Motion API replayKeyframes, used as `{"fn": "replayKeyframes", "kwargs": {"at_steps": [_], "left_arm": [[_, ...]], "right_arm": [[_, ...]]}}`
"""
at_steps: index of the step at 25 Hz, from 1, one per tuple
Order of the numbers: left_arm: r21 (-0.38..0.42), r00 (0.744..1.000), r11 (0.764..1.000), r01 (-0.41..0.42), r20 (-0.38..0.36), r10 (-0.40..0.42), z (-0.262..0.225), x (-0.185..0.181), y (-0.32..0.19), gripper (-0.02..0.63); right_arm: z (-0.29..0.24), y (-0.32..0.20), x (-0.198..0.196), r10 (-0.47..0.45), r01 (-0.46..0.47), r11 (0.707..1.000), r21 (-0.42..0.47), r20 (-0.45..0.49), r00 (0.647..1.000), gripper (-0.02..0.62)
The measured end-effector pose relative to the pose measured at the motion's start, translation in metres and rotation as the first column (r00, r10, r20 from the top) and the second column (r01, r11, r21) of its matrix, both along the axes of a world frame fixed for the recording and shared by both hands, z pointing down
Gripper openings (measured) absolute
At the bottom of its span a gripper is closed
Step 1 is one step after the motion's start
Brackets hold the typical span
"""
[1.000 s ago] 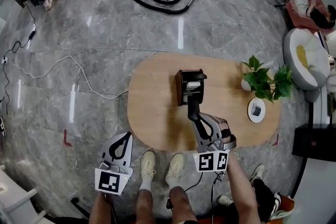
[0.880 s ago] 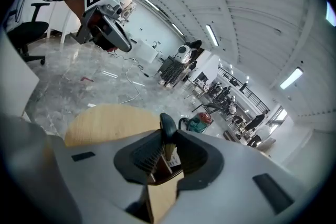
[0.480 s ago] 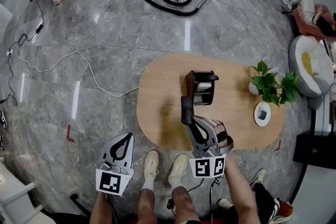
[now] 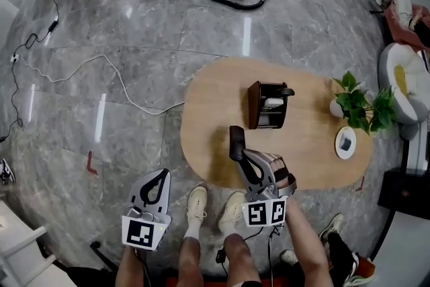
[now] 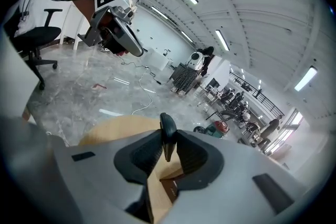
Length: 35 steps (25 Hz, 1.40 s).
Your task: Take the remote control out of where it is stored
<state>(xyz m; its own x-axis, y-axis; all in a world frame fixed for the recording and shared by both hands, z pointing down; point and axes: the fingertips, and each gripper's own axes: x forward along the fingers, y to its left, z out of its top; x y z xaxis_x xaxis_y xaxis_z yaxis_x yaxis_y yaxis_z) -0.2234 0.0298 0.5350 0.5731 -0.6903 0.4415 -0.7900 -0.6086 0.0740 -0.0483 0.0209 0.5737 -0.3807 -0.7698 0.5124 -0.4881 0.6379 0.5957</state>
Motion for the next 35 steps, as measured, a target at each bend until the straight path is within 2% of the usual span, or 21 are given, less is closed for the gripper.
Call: {"fn": "replayKeyframes", "kwargs": {"at_steps": [18, 35], "left_arm": [[-0.042, 0.999, 0.999, -0.023, 0.022, 0.024, 0.035, 0.013, 0.006, 0.005], [-0.067, 0.999, 0.997, -0.037, 0.037, 0.040, 0.048, 0.017, 0.009, 0.005]], "right_arm": [[0.068, 0.017, 0.011, 0.008, -0.009, 0.998, -0.066, -0.011, 1.000, 0.089], [0.090, 0.029, 0.014, -0.023, 0.020, 0.999, -0.029, -0.098, 0.995, 0.091]]}}
